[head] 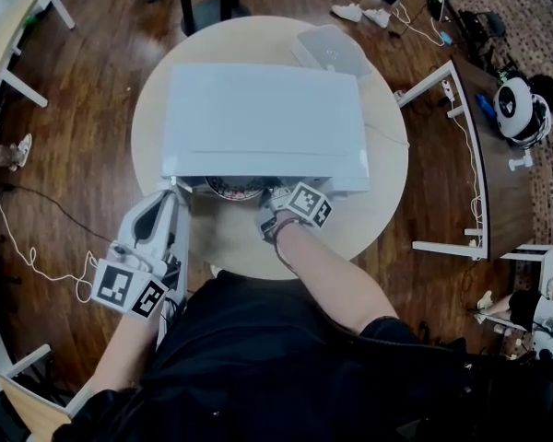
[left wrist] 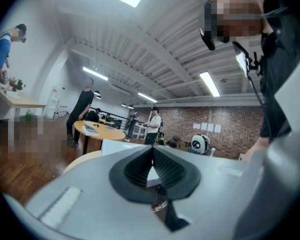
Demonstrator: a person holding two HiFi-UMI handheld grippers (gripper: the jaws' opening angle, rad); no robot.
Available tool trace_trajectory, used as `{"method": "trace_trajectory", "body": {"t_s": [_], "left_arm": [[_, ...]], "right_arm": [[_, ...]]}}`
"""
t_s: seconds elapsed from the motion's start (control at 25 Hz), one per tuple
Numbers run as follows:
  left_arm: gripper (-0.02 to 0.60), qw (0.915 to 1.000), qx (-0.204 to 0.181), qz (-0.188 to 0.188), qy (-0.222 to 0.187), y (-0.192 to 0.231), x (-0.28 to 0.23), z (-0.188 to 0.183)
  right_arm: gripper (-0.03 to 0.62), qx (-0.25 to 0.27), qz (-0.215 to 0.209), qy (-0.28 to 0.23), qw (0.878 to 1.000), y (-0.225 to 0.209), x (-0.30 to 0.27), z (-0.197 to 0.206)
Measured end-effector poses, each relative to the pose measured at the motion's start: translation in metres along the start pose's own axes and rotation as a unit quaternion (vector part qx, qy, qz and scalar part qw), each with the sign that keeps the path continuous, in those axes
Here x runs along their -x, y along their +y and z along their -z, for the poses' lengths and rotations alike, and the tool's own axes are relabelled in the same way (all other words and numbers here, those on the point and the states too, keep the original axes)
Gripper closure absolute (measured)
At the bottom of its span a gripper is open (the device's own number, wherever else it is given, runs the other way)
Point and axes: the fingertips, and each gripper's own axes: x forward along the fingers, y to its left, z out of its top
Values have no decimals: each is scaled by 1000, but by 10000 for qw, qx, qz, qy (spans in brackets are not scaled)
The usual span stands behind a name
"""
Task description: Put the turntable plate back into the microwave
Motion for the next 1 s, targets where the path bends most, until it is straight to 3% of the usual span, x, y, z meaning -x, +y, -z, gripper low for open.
{"method": "trace_trajectory", "body": {"t_s": [1.0], "left_arm": [[578, 9997, 70, -246, -54, 12, 9, 1]], "right_arm": [[574, -68, 214, -170, 9996, -14, -14, -10]]}}
